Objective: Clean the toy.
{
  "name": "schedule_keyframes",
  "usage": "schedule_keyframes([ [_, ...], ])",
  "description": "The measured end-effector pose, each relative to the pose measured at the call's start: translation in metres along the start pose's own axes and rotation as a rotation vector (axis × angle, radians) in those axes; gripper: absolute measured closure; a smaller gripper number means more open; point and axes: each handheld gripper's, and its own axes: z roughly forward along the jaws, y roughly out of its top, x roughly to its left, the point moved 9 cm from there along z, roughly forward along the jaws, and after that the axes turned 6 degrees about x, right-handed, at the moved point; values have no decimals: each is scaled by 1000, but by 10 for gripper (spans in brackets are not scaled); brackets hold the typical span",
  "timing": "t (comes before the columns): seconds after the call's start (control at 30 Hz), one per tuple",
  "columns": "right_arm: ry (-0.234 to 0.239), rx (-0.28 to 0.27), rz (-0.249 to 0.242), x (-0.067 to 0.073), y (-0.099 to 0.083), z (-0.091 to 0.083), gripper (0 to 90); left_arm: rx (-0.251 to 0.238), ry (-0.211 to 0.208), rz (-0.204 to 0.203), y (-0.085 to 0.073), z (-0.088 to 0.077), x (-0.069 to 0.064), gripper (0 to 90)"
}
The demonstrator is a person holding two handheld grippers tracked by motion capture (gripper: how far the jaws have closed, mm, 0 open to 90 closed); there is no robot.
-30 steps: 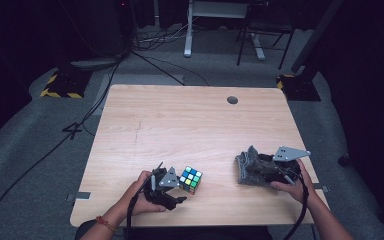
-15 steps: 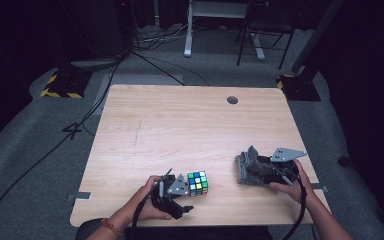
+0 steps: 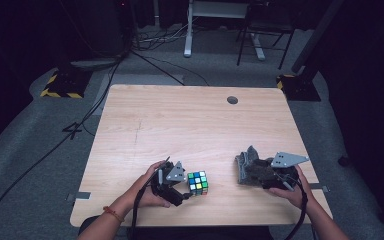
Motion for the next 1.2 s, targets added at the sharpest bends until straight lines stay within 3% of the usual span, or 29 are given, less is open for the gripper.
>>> schedule_keyframes([
  [0.13,31,15,-45,21,3,7,418,10,-35,13,4,7,-4,157],
  [0.17,35,20,-54,23,3,8,419,33,-24,38,5,13,-5,157],
  [0.33,76,49,-83,39,3,24,420,45,-25,49,9,22,-4,164],
  [0.5,108,79,-119,49,7,43,423,58,-56,70,12,30,-5,288],
  [0.83,150,116,-198,61,26,76,417,55,-60,148,25,36,-12,328],
  [1.03,182,122,-202,62,26,80,408,52,-98,160,27,39,-18,329],
  [1.2,205,100,-198,63,22,77,399,43,-99,188,32,42,-21,325],
])
